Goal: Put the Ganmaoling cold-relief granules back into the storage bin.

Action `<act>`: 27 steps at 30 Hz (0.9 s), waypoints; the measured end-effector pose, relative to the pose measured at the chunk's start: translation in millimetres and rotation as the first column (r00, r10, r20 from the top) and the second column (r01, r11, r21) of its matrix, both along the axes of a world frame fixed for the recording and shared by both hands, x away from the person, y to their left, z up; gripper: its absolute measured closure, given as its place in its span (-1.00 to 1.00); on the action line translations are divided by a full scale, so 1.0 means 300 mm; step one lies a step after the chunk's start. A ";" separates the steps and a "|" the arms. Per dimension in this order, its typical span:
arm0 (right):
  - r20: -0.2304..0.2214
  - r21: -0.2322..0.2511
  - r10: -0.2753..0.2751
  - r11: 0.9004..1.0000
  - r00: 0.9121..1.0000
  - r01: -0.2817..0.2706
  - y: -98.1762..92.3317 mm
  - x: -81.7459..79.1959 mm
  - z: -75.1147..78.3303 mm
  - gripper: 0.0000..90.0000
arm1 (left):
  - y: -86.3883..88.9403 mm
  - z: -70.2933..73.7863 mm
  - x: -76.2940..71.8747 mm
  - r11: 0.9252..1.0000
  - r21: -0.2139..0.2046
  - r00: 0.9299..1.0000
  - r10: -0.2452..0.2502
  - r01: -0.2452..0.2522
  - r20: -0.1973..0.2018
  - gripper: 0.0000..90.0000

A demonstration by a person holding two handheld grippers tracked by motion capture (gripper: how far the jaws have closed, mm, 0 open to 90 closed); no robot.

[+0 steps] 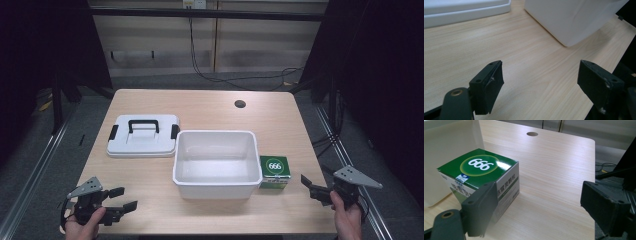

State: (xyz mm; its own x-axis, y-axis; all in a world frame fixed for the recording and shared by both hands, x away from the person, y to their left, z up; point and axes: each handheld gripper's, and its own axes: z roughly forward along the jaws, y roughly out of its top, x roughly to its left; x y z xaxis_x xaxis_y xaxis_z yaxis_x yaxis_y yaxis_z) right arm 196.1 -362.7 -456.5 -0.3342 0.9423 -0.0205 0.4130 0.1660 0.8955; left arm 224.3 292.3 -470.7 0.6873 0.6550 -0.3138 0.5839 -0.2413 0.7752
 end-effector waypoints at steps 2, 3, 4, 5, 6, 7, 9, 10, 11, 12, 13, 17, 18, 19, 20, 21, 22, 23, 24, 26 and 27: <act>-0.006 0.021 0.025 0.999 1.000 -0.024 0.000 0.006 0.000 -0.69 | 0.000 -0.001 0.002 1.000 0.006 1.000 0.002 -0.002 -0.003 -0.54; -0.006 0.021 0.025 0.999 1.000 -0.024 0.000 0.006 0.000 -0.69 | 0.000 -0.002 0.002 1.000 0.003 1.000 0.000 0.000 -0.004 -0.54; -0.005 0.019 0.035 0.999 0.999 -0.035 0.001 0.006 0.003 -0.69 | 0.000 -0.002 0.002 1.000 0.004 1.000 0.001 -0.001 -0.004 -0.54; -0.008 0.021 0.037 0.999 0.999 -0.037 0.003 0.007 0.007 -0.68 | 0.000 -0.002 0.000 1.000 0.004 1.000 0.002 -0.002 -0.005 -0.54; -0.015 0.021 0.066 0.998 0.998 -0.066 0.004 0.006 0.014 -0.68 | 0.000 -0.002 0.000 1.000 0.002 1.000 0.003 -0.002 -0.004 -0.54; -0.014 0.018 0.081 0.997 0.997 -0.080 0.003 0.005 0.019 -0.69 | 0.002 -0.002 -0.002 1.000 0.000 1.000 0.005 -0.005 -0.003 -0.54; -0.026 0.004 0.095 0.995 0.995 -0.095 -0.009 0.003 0.043 -0.64 | 0.003 -0.004 -0.003 1.000 -0.003 1.000 0.010 -0.010 -0.008 -0.54; -0.026 0.004 0.095 0.995 0.995 -0.095 -0.009 0.003 0.043 -0.64 | 0.004 -0.004 -0.003 1.000 -0.003 1.000 0.010 -0.010 -0.007 -0.54; -0.033 0.000 0.096 0.995 0.995 -0.096 -0.011 0.004 0.047 -0.64 | 0.004 -0.003 -0.002 1.000 -0.004 1.000 0.010 -0.010 -0.007 -0.54; -0.034 -0.013 0.080 0.997 0.996 -0.080 -0.010 0.006 0.052 -0.64 | 0.002 -0.002 -0.001 1.000 -0.005 1.000 0.007 -0.007 -0.006 -0.54; -0.041 -0.021 0.072 0.997 0.997 -0.073 -0.011 0.009 0.056 -0.64 | 0.000 0.000 0.001 1.000 -0.001 1.000 0.004 -0.004 -0.002 -0.54; -0.070 0.018 0.111 0.994 0.991 -0.110 0.002 0.022 0.091 -0.72 | -0.005 -0.004 0.003 1.000 0.005 1.000 -0.004 0.004 -0.010 -0.54; -0.070 0.022 0.140 0.990 0.988 -0.139 0.006 0.029 0.099 -0.72 | -0.004 -0.005 0.002 1.000 0.003 1.000 0.000 0.000 -0.009 -0.54; -0.066 0.020 0.161 0.987 0.985 -0.161 0.011 0.035 0.106 -0.72 | -0.002 -0.004 0.002 1.000 0.003 1.000 0.002 -0.002 -0.008 -0.54; -0.060 0.018 0.172 0.985 0.983 -0.172 0.018 0.041 0.110 -0.72 | -0.002 -0.002 0.002 1.000 0.002 1.000 0.002 -0.002 -0.007 -0.54; -0.065 0.018 0.180 0.984 0.981 -0.179 0.026 0.050 0.113 -0.72 | -0.002 -0.002 0.002 1.000 0.002 1.000 0.003 -0.003 -0.007 -0.54; -0.080 0.013 0.185 0.983 0.979 -0.185 0.035 0.059 0.114 -0.72 | -0.002 -0.003 0.003 1.000 0.002 1.000 0.001 -0.001 -0.008 -0.54; -0.086 0.003 0.190 0.982 0.978 -0.191 0.044 0.067 0.113 -0.70 | -0.002 -0.004 0.003 1.000 0.004 1.000 -0.001 0.001 -0.009 -0.54; -0.093 0.007 0.197 0.980 0.976 -0.197 0.053 0.075 0.110 -0.70 | -0.002 -0.004 0.002 1.000 0.007 1.000 0.001 -0.001 -0.010 -0.54; -0.102 0.014 0.238 0.971 0.966 -0.238 0.071 0.086 0.104 -0.70 | 0.001 -0.003 -0.001 1.000 0.002 1.000 0.003 -0.003 -0.006 -0.54; -0.108 0.012 0.255 0.967 0.961 -0.255 0.079 0.088 0.103 -0.70 | 0.002 -0.002 -0.004 1.000 -0.003 1.000 0.007 -0.007 -0.005 -0.54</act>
